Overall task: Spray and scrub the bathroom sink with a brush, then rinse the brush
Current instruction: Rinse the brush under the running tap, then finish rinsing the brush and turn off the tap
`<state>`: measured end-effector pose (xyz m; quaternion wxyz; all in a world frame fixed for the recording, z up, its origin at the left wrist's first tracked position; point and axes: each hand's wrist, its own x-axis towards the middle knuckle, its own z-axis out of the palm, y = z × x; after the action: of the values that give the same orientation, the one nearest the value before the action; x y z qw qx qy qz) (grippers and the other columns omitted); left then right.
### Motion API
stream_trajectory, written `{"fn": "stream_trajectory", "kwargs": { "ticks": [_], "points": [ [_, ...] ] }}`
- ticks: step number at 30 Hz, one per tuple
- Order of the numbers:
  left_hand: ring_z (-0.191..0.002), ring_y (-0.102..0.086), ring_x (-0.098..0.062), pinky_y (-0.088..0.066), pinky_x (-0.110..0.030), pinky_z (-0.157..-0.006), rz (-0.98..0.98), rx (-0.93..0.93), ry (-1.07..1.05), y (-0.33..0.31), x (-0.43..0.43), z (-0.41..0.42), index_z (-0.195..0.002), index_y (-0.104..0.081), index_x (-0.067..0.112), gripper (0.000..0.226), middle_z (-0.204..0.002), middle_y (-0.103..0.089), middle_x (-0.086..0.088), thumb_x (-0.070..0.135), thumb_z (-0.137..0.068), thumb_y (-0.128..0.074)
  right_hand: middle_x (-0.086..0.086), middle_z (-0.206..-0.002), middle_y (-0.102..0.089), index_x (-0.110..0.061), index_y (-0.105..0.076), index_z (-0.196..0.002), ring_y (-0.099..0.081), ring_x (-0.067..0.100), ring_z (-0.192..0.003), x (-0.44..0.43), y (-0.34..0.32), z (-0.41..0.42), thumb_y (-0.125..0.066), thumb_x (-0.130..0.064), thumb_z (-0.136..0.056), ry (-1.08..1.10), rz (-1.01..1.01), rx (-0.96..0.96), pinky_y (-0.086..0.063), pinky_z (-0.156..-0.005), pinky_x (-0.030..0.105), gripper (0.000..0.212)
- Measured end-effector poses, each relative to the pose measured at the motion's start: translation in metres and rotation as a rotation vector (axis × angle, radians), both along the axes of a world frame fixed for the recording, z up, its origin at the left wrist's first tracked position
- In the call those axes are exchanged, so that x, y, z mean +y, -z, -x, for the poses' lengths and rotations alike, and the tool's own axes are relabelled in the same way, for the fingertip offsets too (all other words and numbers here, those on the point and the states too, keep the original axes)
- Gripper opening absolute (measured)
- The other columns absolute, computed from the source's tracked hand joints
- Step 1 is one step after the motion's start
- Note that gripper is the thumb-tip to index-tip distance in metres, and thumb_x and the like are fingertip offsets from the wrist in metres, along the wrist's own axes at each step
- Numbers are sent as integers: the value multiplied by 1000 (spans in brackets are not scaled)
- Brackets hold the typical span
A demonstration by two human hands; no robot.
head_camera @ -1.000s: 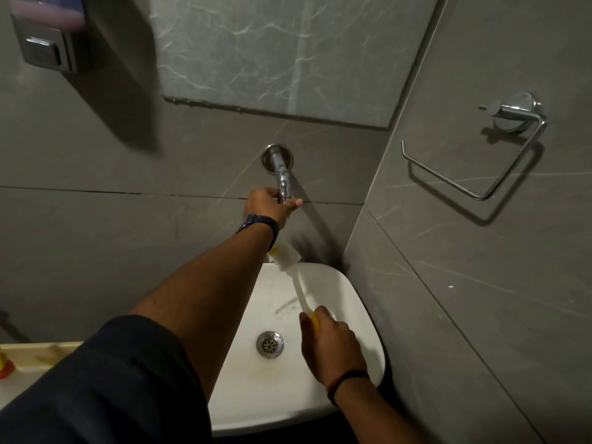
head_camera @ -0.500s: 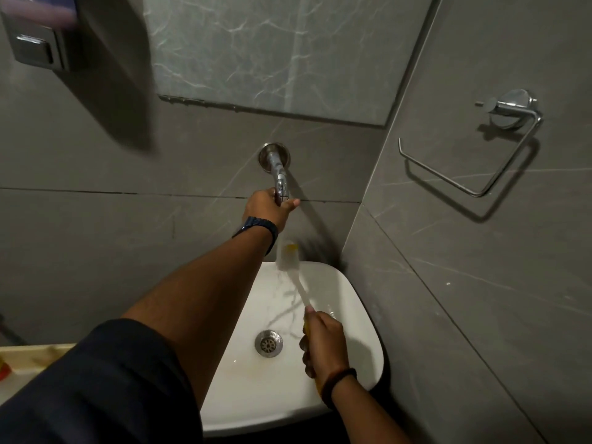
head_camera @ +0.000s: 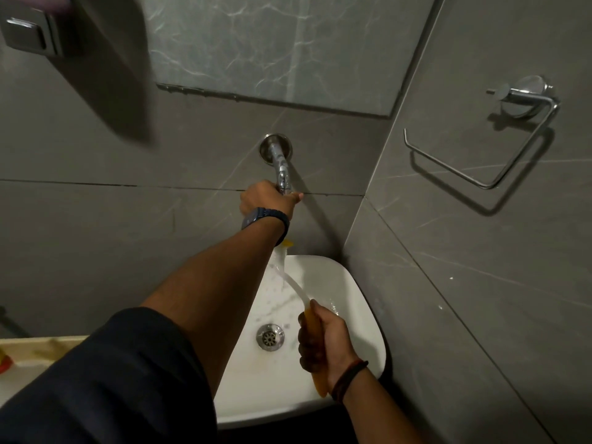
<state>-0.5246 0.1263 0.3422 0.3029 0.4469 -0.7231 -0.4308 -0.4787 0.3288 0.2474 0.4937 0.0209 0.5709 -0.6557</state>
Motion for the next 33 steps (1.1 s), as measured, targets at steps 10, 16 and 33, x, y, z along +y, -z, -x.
{"fn": "stream_trajectory", "kwargs": {
  "ticks": [10, 16, 33],
  "points": [
    [-118, -49, -24, -45, -46, -97, 29, 114, -61, 23, -9, -47, -124, -50, 29, 90, -126, -51, -4, 71, -49, -77, 12, -82, -69, -17, -48, -96, -64, 37, -79, -4, 15, -37, -34, -52, -95, -234, -508, 1511, -49, -65, 40, 38],
    [-126, -47, -27, -39, -43, -105, -17, 228, -484, 98, -65, -218, -134, -48, 24, 75, -139, -45, -8, 69, -75, -58, 13, -65, -65, -18, -50, -87, -61, 38, -66, -67, 27, -98, -38, -52, -88, -296, -176, 1501, -51, -56, 42, 36],
    [-147, 0, -31, -4, -44, -118, -95, -883, -560, 324, -108, -592, -151, -2, 9, 112, -160, -1, -17, 75, -73, -48, 12, -108, -64, -14, -45, -113, -61, 37, -97, -276, 178, -343, -32, -37, -99, -1512, 27, 1678, -45, -75, 40, 31]
  ]
}}
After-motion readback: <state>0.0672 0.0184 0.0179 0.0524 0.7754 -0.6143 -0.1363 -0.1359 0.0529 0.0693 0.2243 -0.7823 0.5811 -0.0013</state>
